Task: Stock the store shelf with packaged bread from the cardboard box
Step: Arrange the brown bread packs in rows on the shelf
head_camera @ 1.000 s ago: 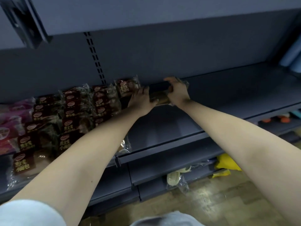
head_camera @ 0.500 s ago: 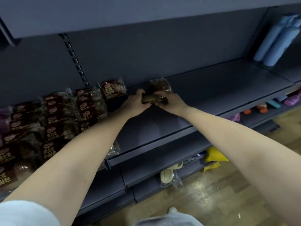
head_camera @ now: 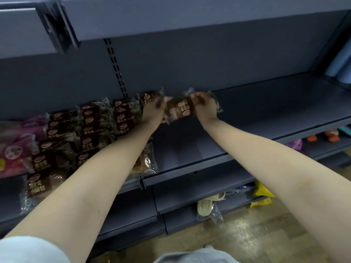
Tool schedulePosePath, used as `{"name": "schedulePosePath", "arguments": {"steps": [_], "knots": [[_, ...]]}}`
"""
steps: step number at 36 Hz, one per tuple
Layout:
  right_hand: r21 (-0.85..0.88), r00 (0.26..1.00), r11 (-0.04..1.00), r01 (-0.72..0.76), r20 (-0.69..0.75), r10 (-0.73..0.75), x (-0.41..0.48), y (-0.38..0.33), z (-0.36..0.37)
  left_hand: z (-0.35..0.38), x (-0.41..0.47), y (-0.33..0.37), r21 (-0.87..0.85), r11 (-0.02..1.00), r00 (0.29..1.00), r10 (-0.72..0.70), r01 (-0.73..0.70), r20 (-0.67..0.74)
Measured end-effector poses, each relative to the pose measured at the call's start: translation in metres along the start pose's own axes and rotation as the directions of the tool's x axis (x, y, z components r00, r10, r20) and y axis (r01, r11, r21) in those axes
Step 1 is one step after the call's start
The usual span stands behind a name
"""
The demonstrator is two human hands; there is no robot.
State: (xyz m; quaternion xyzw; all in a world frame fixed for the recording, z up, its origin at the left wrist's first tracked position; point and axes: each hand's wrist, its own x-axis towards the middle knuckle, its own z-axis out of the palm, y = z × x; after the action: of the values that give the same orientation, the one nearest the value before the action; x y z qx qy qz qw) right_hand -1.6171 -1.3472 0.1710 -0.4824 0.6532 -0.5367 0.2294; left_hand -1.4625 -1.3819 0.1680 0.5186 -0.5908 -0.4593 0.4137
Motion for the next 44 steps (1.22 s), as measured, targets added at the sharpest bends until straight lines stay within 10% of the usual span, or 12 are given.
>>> {"name": "schedulePosePath", "arguments": {"steps": [19,35,44], "knots": [[-0.119,0.962,0.961,0.251,0.144,-0.233,-0.012,-0.02,0.016,-0.009,-0.009,0.029,0.33,0.917,0.971,0.24,-0.223,-0.011],[0.228,0.946,0.952,-0.202,0.298,0.129,-0.014,-0.001,-0.008,-0.001,-0.007,0.022,-0.294,0.95,0.976,-0.157,0.107,-0.149],[0.074,0.978,0.991,-0.111,0.186,0.096,-0.001,-0.012,0.008,-0.027,-0.003,0.011,0.468,0.882,0.935,0.215,-0.061,-0.283]]}}
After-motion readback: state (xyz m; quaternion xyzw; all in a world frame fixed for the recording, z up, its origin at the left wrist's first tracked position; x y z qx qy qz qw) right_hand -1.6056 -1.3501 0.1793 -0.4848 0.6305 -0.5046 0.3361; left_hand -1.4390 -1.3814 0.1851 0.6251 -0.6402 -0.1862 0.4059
